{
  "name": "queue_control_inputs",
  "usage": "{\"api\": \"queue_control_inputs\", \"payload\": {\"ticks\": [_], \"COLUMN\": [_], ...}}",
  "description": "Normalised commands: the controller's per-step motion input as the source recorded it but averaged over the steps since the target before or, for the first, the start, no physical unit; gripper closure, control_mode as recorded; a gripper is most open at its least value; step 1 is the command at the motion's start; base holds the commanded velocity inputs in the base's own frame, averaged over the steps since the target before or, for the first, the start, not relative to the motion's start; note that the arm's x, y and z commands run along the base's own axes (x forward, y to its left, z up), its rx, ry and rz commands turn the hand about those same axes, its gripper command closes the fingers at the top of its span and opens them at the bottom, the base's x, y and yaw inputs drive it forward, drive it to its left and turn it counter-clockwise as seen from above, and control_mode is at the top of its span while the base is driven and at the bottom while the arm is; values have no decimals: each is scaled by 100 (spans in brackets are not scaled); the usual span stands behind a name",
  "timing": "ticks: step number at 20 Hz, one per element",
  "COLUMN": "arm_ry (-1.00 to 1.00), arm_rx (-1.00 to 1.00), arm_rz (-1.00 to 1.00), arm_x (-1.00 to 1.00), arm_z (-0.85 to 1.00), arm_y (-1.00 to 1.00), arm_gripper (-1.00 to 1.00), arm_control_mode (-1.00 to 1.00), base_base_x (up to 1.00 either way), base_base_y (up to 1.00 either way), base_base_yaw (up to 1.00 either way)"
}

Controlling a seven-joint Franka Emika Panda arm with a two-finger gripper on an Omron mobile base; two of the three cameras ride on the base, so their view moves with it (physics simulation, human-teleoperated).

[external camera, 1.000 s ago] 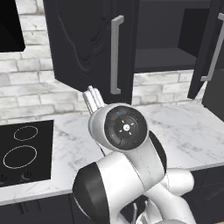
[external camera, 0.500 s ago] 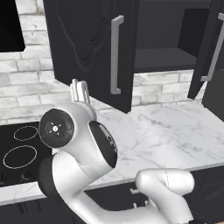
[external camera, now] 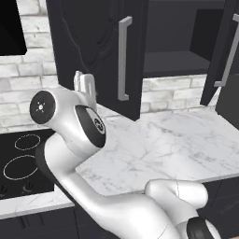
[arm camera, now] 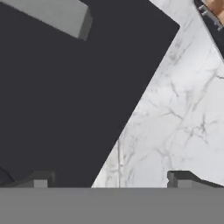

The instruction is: Close all open cabinet doors.

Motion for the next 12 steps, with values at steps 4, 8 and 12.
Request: {"api": "queue_control_inputs", "payload": {"ticks": [4,8,12], "arm_ry": [0,0,0], "arm_rx": [11,8,5], "arm_rz": [-4,-3,-7], "arm_x": [56,60,63], "arm_z": [0,0,0], "arm_y": [-13,-15,-15], "arm_gripper": [-100,-100,-100], "arm_control_mode": [-100,-100,-100], "base_base_x": [0,0,0], "base_base_y": [0,0,0], "base_base_yaw": [0,0,0]}}
